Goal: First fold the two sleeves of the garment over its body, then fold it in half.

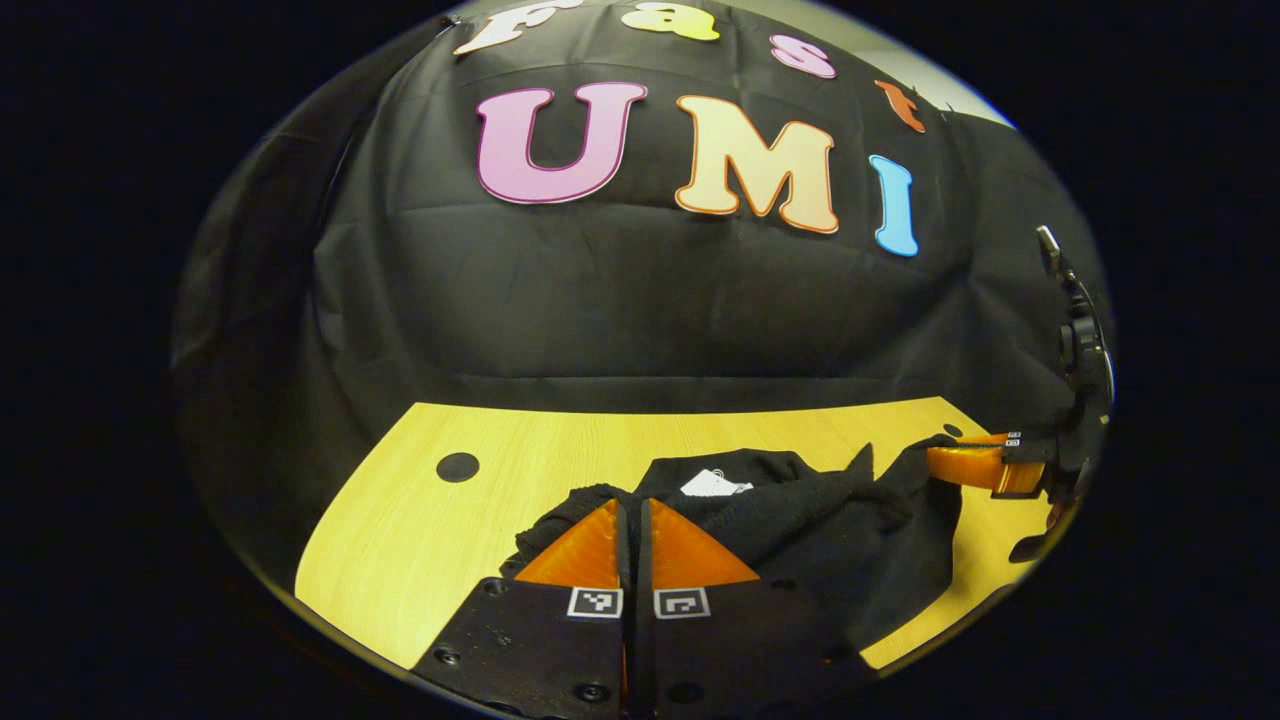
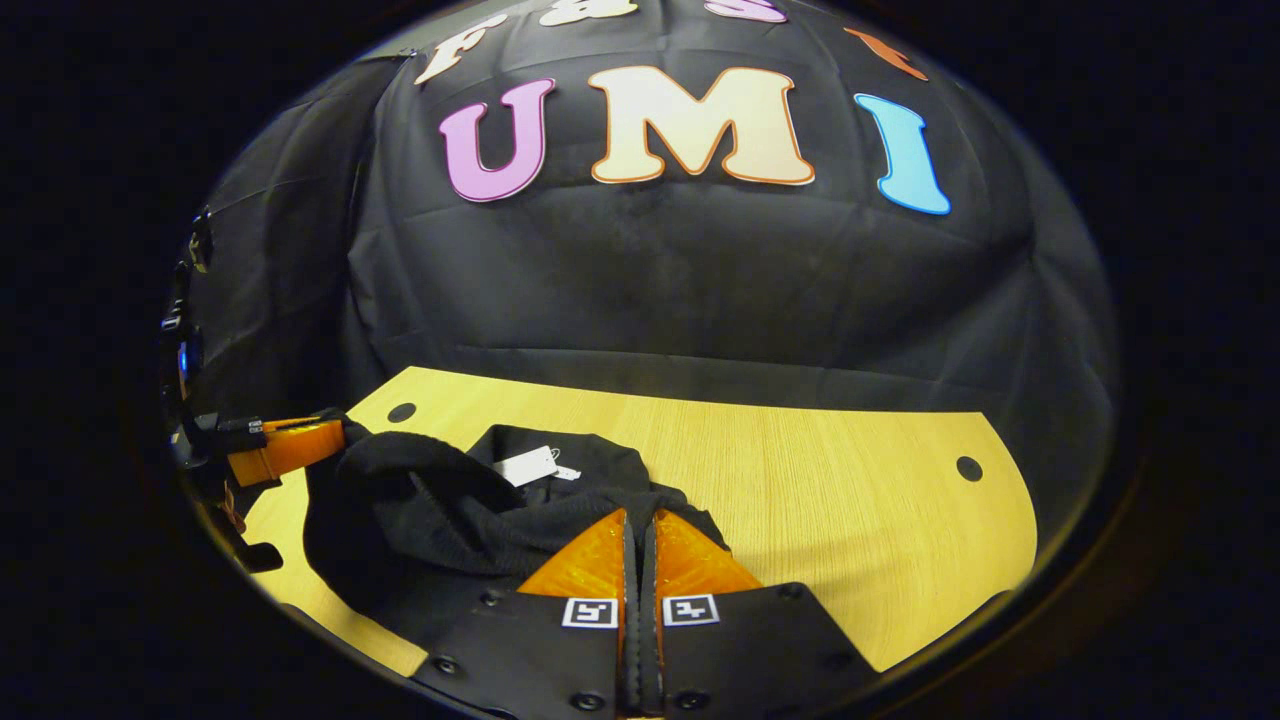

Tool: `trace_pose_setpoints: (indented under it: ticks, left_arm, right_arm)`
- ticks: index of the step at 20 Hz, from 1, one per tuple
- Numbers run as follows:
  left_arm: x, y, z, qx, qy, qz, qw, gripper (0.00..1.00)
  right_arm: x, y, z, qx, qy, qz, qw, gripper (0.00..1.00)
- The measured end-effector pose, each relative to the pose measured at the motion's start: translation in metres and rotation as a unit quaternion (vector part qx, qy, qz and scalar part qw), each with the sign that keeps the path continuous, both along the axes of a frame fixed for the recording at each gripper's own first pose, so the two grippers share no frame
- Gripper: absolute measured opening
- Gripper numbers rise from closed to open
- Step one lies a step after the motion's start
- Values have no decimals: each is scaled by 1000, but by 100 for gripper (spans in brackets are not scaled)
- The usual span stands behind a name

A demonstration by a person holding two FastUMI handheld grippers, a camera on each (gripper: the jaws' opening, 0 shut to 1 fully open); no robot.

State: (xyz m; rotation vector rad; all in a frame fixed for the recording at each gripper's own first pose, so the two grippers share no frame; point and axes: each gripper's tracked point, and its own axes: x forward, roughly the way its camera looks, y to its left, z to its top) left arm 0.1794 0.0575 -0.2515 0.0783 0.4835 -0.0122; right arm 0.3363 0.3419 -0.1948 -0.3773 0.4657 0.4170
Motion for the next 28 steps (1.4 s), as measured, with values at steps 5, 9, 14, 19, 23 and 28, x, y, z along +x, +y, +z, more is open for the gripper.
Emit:
trace_pose_setpoints:
  ticks: [5, 9, 14, 19, 23, 28]
  left_arm:
    - [11, -2, -20, -5, 8, 22, 1000, 0]
    - [13, 3, -30, -1, 16, 32, 999, 0]
    - [0, 4, -28, -3, 25, 28, 999, 18]
    - [-22, -3, -1, -8, 7, 17, 1000, 97]
    - [-52, -17, 25, 2, -1, -1, 1000, 96]
    - [-94, -56, 98, 13, -67, -34, 997, 95]
  right_arm:
    - [10, 2, -15, 5, 15, -13, 1000, 2]
    - [12, 3, -20, 12, 22, -19, 1000, 2]
    - [3, -10, -13, -35, -4, -8, 999, 18]
    - [-23, -13, 23, -50, -58, 11, 997, 90]
    - [-64, -19, 54, -24, -80, 23, 996, 100]
    - [-128, -42, 114, 32, -111, 35, 993, 99]
